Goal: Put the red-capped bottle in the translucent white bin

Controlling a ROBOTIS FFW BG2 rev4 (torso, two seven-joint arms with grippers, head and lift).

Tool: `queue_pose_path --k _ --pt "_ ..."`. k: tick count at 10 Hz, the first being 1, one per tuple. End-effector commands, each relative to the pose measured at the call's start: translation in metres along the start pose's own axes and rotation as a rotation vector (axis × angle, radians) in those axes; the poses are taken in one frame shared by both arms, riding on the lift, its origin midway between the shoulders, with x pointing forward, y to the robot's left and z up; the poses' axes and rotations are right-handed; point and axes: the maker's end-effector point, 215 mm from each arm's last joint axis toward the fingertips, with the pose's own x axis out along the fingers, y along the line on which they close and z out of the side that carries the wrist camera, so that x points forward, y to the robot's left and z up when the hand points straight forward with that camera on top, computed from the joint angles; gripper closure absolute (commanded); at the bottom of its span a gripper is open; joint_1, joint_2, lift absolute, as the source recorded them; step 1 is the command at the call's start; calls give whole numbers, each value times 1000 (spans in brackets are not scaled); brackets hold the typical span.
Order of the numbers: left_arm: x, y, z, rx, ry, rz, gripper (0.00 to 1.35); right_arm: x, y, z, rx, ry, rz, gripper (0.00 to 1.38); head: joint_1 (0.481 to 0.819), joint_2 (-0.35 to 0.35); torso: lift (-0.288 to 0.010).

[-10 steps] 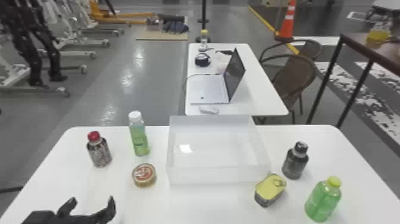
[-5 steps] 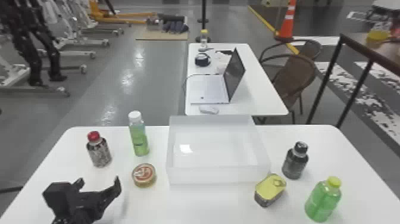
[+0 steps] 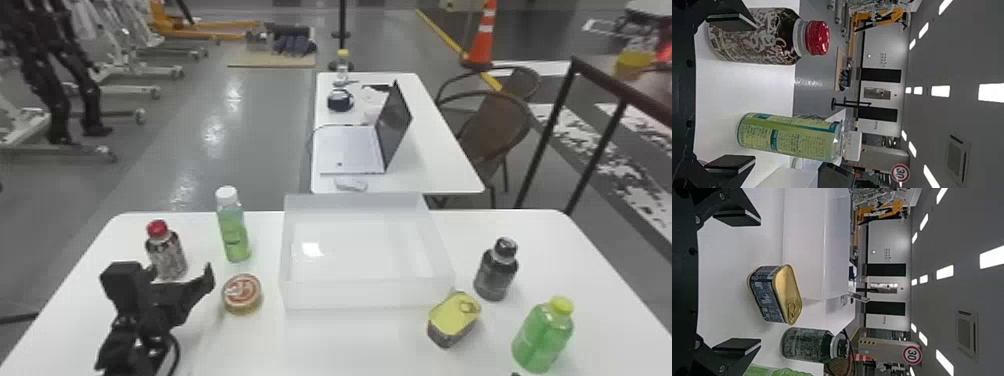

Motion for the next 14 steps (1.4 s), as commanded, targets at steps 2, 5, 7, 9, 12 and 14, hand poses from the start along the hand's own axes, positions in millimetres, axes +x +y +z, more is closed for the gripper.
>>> queue_pose_path --k 2,5,7,9,12,14 --pt "14 18 -7 16 23 51 119 4 2 2 6 -6 7 205 549 0 -100" --pt "24 60 -6 73 63 136 119 9 9 5 18 -12 25 205 549 0 -100" --pt "34 72 2 70 70 146 121 13 14 6 24 -15 37 205 549 0 -100" --pt "44 72 3 54 81 128 117 14 19 5 27 -14 50 205 549 0 -100" --pt "48 71 -6 34 105 124 121 15 21 4 24 -13 63 205 549 0 -100" --pt "50 69 -9 55 119 110 167 16 21 2 23 -11 66 205 549 0 -100"
